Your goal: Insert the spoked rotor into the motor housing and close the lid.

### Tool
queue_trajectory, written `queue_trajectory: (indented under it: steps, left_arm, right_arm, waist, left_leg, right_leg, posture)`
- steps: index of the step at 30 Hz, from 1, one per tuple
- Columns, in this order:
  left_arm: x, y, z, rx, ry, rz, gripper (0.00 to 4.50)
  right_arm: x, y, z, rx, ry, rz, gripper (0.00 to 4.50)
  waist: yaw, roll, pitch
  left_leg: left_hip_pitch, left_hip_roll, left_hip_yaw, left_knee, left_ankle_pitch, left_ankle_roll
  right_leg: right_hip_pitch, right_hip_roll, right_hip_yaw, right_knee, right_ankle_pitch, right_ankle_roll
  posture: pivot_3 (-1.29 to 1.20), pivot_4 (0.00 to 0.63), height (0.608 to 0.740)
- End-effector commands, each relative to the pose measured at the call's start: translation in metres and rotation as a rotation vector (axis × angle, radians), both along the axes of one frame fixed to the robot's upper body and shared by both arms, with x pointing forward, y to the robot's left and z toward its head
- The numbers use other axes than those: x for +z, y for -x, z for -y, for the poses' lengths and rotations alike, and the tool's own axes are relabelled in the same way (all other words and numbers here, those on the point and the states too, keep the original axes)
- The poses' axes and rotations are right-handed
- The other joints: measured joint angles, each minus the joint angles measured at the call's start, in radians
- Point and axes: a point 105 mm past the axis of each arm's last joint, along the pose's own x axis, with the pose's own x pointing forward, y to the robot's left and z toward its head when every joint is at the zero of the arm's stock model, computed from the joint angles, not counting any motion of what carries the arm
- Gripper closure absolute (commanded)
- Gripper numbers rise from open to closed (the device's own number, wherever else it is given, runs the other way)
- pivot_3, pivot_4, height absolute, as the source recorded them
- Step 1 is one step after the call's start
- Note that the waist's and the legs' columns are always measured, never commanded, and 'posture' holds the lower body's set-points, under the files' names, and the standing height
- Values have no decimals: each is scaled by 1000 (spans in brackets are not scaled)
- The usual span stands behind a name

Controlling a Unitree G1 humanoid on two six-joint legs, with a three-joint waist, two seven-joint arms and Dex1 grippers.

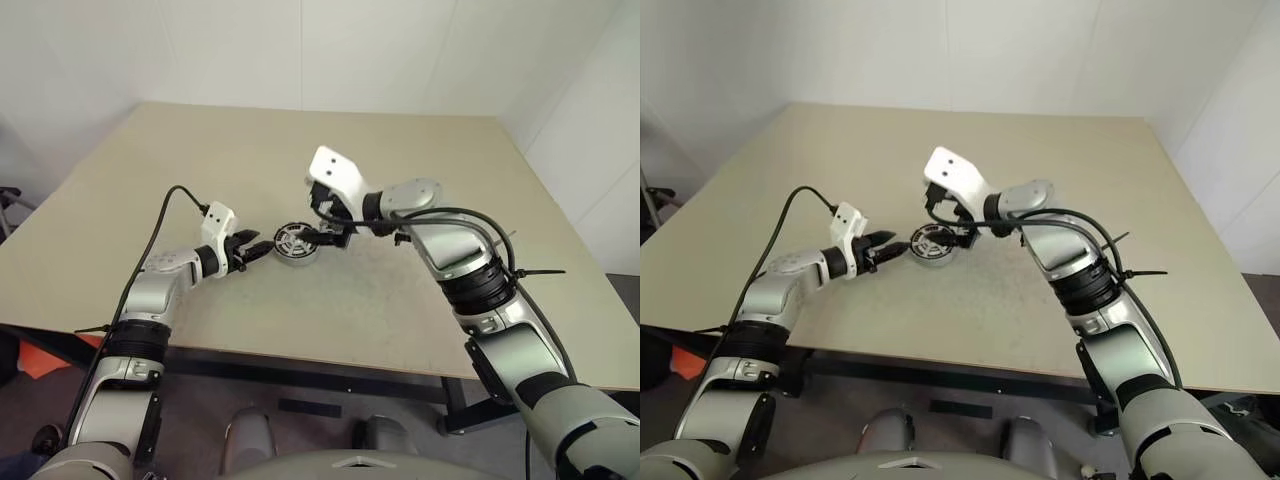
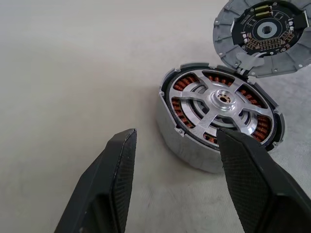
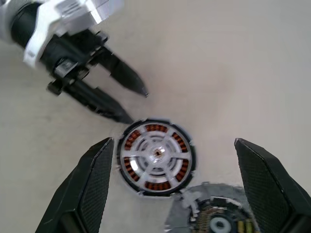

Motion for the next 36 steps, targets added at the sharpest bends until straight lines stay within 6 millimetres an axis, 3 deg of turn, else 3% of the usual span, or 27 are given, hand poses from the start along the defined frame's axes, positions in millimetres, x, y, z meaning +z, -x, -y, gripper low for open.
queue_trajectory:
  steps: [1,4,7,11,12,15,21,25,31,34,36]
  left_arm:
    - [18,-8,2,-11,9,67,1728]
    - [19,-11,0,-12,11,75,1728]
    - [20,-13,-2,-12,6,80,1728]
    - [22,-18,-3,-20,3,87,1728]
    - [23,-20,-3,-23,4,89,1728]
    - [26,-23,-1,-39,5,92,1728]
    - [29,-27,-2,-43,-1,97,1728]
    - [29,-27,-2,-41,-3,100,1728]
    - [28,-26,-9,-21,-10,100,1728]
    - [27,-25,-10,-14,-12,99,1728]
    - [27,-26,-11,-9,-13,101,1728]
  right_arm:
    - [20,-19,35,-170,-64,94,17]
    - [12,-29,71,-334,-92,88,620]
    - [0,-31,101,-475,-118,64,1665]
    - [-40,-27,130,-595,-8,17,3079]
    - [-48,-26,130,-601,-13,-8,3079]
    - [-63,-23,123,-594,-39,-58,3079]
    - [-75,-32,98,-552,-73,-88,3079]
    - [-71,-40,74,-502,-97,-79,3079]
    - [-47,-41,48,-423,-147,-41,3079]
    - [-38,-36,34,-371,-173,-44,3703]
    - [-38,-31,26,-343,-181,-59,4377]
  waist:
    - [1,0,0]
    - [3,0,0]
    - [2,0,0]
    - [0,0,0]
    - [-1,0,0]
    - [-6,0,0]
    - [-4,0,0]
    - [-4,1,0]
    - [-2,1,0]
    - [-3,1,0]
    - [-3,1,0]
  left_leg:
    - [0,0,0,0,0,0]
    - [0,0,0,0,0,-1]
    - [0,0,0,-1,0,-1]
    - [0,0,0,-1,1,-1]
    - [0,0,0,-1,1,-1]
    - [1,0,0,-1,1,-1]
    - [2,0,0,-2,1,-2]
    - [2,0,0,-2,1,-2]
    - [1,0,0,-2,1,-2]
    - [1,0,0,-2,1,-2]
    - [1,0,0,-2,1,-2]
  right_leg:
    - [0,0,0,0,0,0]
    - [0,0,0,0,0,0]
    - [0,0,0,0,0,0]
    - [0,0,0,-1,0,0]
    - [0,0,0,-1,0,0]
    - [0,0,0,0,0,0]
    - [0,0,1,1,0,0]
    - [0,0,0,1,0,0]
    - [0,0,0,0,0,0]
    - [0,0,0,0,0,0]
    - [0,0,0,1,0,0]
  posture:
    - [0,0,740]
    - [0,0,740]
    - [0,0,740]
    - [0,0,740]
    - [0,0,740]
    - [0,0,740]
    - [0,0,740]
    - [0,0,740]
    - [0,0,740]
    - [0,0,740]
    - [0,0,740]
